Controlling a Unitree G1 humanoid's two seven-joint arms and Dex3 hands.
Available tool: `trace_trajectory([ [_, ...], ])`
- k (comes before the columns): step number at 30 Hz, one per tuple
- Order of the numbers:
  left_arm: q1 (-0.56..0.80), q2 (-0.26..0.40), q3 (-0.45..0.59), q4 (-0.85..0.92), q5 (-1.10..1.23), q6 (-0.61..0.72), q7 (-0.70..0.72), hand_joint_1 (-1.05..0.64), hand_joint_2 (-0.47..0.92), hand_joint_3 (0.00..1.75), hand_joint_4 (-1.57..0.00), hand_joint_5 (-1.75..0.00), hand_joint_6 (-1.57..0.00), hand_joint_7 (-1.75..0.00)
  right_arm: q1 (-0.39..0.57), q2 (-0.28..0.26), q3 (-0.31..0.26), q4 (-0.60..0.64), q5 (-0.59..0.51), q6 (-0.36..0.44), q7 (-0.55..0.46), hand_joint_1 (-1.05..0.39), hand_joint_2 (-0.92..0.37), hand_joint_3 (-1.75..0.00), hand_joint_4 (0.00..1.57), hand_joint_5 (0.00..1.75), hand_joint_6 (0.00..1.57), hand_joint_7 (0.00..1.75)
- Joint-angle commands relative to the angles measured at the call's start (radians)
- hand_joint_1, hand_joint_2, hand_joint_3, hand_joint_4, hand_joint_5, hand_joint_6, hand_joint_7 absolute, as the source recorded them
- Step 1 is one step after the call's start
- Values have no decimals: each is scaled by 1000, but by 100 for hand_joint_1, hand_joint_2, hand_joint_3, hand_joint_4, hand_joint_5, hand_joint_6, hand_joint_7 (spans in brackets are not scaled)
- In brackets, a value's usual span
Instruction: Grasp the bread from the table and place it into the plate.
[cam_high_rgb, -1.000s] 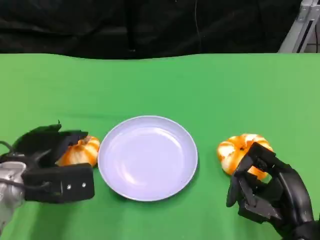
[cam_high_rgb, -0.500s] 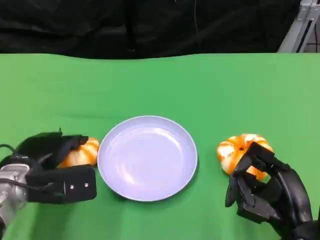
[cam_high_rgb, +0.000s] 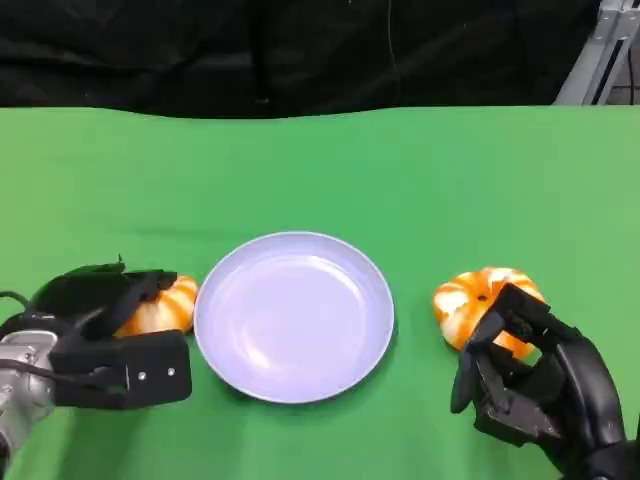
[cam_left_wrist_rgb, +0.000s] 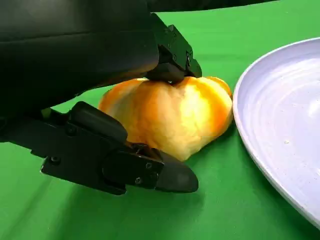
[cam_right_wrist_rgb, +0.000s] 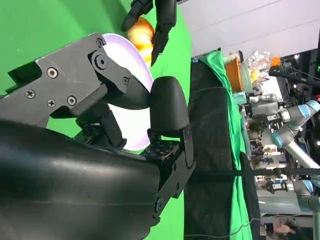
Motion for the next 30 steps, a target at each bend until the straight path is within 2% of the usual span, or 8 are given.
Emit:
trace_trajectory([
  [1, 23, 6, 2, 13, -16, -23, 44, -29, 92, 29, -61, -10, -62, -4, 4, -13, -5, -17, 5, 6, -3, -10, -58, -115, 85, 175, 62, 174],
  [4, 43, -14, 53, 33, -78, -72, 122, -7, 92, 34, -97, -22, -94, -15, 5, -15, -4, -19, 2, 7, -4, -10, -58, -115, 85, 175, 62, 174],
  [6, 50, -15, 65, 36, -91, -88, 169, 0, 92, 39, -75, -134, -81, -107, 3, -17, -7, -12, 5, 1, 3, -11, -59, -116, 85, 175, 62, 174],
  [9, 49, -4, 50, 20, -67, -77, 207, 1, 89, 40, -69, -170, -58, -167, 0, -18, -11, -6, 9, 0, 7, -10, -59, -115, 84, 175, 62, 174],
  [14, 50, 12, 43, -21, -48, -35, 222, 2, 89, 24, -64, -175, -48, -172, -2, -23, -16, -4, 13, 9, 12, -10, -59, -115, 84, 175, 62, 174],
  [17, 58, 24, 54, -57, -54, -19, 220, 0, 92, 9, -64, -175, -62, -141, -3, -21, -19, 3, 10, 0, 14, -11, -59, -115, 84, 175, 62, 174],
  [22, 72, 47, 90, -122, -79, -25, 224, 0, 92, 26, -68, -175, -51, -174, -2, -20, -22, 4, 17, 2, 19, -10, -60, -114, 83, 175, 62, 174],
  [30, 95, 60, 136, -354, -103, -29, 167, -1, 82, 43, -71, -174, -75, -147, -2, -18, -24, 8, 13, -4, 23, -10, -60, -114, 84, 175, 61, 175],
])
